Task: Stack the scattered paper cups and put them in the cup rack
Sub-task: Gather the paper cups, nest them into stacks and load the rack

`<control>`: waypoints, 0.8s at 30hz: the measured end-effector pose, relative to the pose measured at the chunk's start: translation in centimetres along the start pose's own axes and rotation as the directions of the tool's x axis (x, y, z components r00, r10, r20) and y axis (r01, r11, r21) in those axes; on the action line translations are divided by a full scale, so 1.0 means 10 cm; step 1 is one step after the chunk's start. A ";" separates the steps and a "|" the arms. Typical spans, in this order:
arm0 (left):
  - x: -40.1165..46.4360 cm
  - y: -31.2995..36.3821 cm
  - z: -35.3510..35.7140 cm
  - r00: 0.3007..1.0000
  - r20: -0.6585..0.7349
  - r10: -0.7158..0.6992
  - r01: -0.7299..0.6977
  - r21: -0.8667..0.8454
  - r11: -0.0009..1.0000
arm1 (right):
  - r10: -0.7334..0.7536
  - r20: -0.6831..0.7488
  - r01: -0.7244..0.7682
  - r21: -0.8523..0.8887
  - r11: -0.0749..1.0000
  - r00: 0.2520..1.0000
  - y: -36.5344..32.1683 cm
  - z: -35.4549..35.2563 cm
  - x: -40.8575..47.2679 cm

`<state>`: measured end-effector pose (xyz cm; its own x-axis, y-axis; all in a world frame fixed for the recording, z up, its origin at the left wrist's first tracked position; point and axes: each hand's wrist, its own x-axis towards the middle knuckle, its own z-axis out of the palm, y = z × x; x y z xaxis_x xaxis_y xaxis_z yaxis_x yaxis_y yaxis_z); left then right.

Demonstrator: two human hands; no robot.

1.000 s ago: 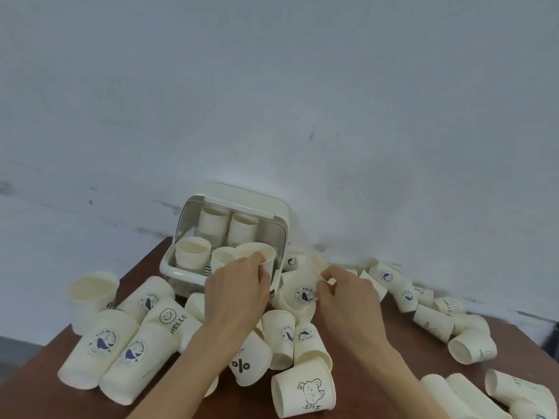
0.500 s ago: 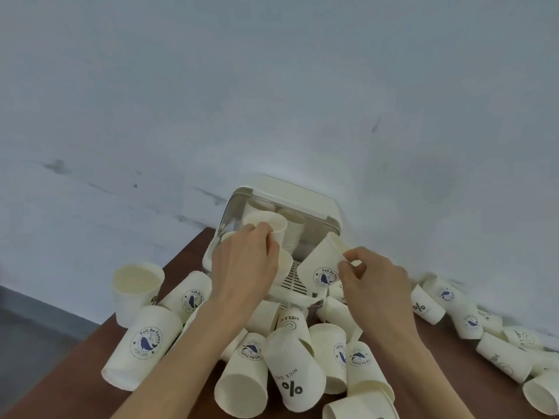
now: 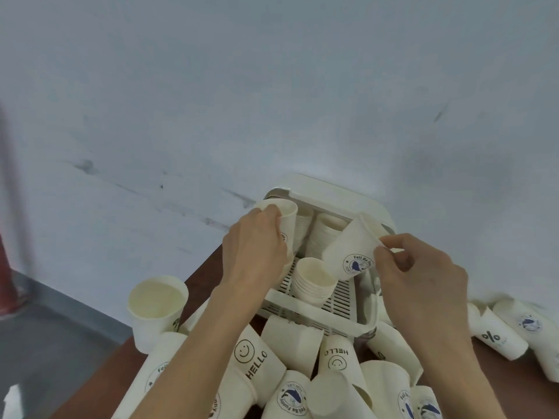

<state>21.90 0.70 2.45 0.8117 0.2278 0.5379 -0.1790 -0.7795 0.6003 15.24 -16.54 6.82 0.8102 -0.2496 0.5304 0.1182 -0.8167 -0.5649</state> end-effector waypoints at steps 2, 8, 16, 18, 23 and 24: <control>0.02 -0.03 0.03 0.999 0.036 -0.003 0.002 0.027 1.000 | -0.012 -0.006 0.012 0.005 1.000 1.000 -0.01 0.09 0.02; 0.06 -0.11 0.09 0.976 0.213 -0.036 0.014 0.104 0.994 | -0.009 -0.053 0.009 0.002 1.000 0.999 0.04 0.32 0.05; 0.16 -0.27 0.15 0.945 0.318 -0.074 0.000 0.225 0.974 | 0.008 -0.068 -0.007 0.018 1.000 0.998 0.11 0.39 0.12; 0.17 -0.29 0.16 0.940 0.330 -0.085 0.002 0.244 0.970 | 0.000 -0.077 0.002 0.023 1.000 0.997 0.11 0.38 0.12; 0.16 -0.28 0.17 0.918 0.390 -0.079 -0.032 0.270 0.962 | -0.004 -0.053 0.005 0.009 1.000 0.999 0.13 0.40 0.12; 0.15 -0.27 0.17 0.910 0.407 -0.077 -0.040 0.271 0.962 | -0.007 -0.050 0.007 -0.005 1.000 0.999 0.13 0.41 0.12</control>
<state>24.54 2.16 0.61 0.9789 0.0298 0.2021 -0.0538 -0.9168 0.3956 18.72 -15.71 4.13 0.7793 -0.2700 0.5655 0.1207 -0.8209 -0.5582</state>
